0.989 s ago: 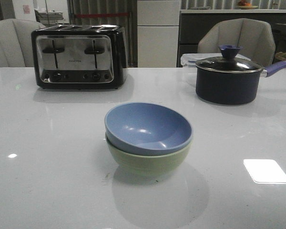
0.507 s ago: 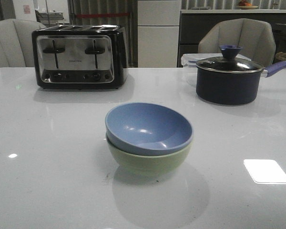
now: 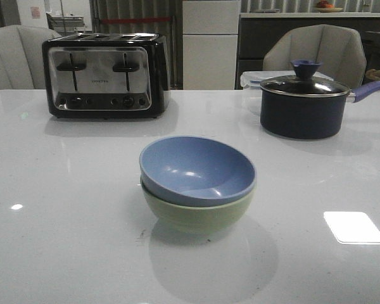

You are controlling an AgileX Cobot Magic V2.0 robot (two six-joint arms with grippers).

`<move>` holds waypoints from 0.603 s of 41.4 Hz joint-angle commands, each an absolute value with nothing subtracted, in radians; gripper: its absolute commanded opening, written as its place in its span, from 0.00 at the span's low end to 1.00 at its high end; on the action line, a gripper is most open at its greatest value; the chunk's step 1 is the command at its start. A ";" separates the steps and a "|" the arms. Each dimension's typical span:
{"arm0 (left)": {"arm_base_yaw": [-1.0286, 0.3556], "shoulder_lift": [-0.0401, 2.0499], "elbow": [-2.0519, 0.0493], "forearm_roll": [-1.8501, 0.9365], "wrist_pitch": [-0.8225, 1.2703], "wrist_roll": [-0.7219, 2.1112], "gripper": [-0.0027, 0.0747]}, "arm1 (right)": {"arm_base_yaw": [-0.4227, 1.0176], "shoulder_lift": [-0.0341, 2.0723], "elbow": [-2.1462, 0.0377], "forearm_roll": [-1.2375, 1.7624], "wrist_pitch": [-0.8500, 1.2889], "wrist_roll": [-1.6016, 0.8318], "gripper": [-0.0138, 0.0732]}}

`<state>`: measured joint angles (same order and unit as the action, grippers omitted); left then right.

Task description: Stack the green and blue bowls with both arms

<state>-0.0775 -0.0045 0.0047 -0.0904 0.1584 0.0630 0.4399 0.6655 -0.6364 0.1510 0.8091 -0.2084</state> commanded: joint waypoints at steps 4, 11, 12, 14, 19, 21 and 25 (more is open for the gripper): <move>-0.072 -0.022 0.009 -0.098 0.000 0.064 0.16 | 0.435 0.663 -0.664 0.156 0.753 -0.207 0.21; -0.059 -0.025 0.009 -0.043 -0.033 0.064 0.16 | 0.435 0.663 -0.664 0.156 0.753 -0.207 0.21; -0.057 -0.025 0.009 -0.043 -0.045 0.064 0.16 | 0.435 0.663 -0.664 0.156 0.753 -0.207 0.21; -0.057 -0.025 0.009 -0.043 -0.066 0.064 0.16 | 0.435 0.663 -0.664 0.156 0.753 -0.207 0.21; -0.057 -0.025 0.009 -0.043 -0.093 0.064 0.16 | 0.435 0.663 -0.664 0.156 0.753 -0.207 0.21; -0.057 -0.025 0.009 -0.043 -0.093 0.064 0.16 | 0.435 0.663 -0.664 0.156 0.753 -0.207 0.21; -0.057 -0.025 0.009 -0.043 -0.089 0.064 0.16 | 0.435 0.663 -0.664 0.156 0.753 -0.207 0.21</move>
<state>-0.0614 -0.0045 0.0045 -0.0438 0.0000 0.0645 0.4399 0.6655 -0.6364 0.1510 0.8091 -0.2084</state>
